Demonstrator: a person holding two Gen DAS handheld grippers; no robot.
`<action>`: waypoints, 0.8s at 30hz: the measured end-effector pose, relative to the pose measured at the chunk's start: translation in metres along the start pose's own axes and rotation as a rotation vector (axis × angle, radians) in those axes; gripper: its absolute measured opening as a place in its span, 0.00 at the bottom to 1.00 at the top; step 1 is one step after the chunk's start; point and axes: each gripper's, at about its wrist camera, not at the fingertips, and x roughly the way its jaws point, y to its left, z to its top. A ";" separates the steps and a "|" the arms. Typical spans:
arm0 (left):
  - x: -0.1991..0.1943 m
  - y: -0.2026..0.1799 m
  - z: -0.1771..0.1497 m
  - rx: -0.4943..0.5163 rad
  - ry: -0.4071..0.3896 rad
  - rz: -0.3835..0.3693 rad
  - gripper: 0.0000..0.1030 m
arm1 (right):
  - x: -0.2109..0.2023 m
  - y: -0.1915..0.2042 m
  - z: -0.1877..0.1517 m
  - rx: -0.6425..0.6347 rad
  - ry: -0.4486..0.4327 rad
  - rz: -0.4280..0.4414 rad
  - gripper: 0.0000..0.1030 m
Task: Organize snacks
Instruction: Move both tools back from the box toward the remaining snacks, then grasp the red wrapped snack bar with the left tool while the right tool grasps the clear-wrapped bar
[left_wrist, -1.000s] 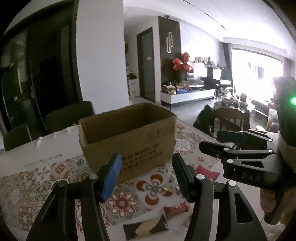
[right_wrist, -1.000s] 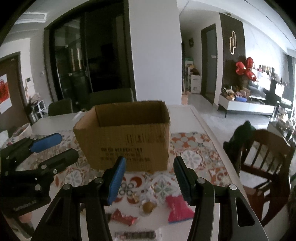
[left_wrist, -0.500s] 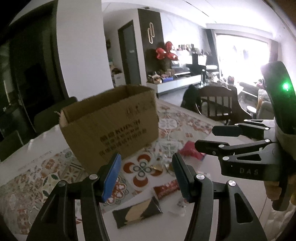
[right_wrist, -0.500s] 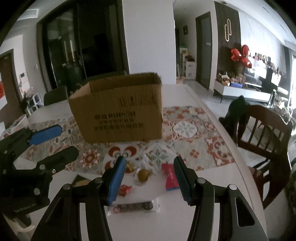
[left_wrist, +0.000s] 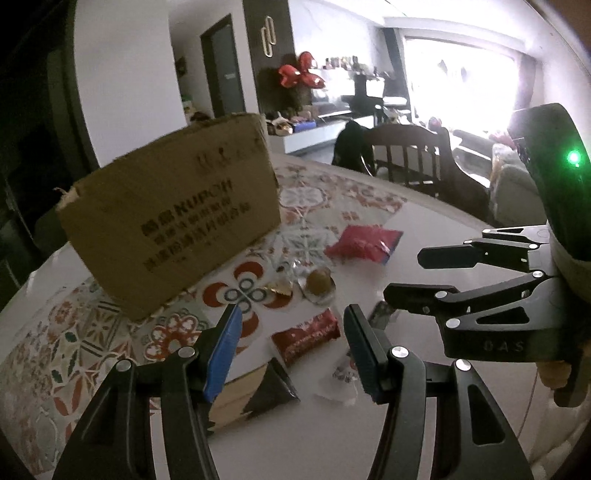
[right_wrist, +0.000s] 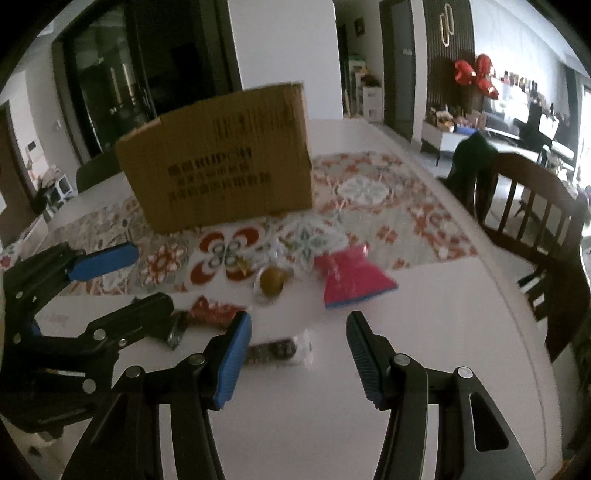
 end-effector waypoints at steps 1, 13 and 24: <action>0.002 0.000 -0.001 0.009 0.005 -0.005 0.55 | 0.002 0.000 -0.003 0.007 0.010 0.005 0.53; 0.028 -0.001 -0.009 0.080 0.040 -0.069 0.55 | 0.020 -0.002 -0.014 0.078 0.046 0.033 0.53; 0.048 -0.002 -0.008 0.124 0.110 -0.127 0.54 | 0.026 -0.005 -0.016 0.123 0.054 0.036 0.53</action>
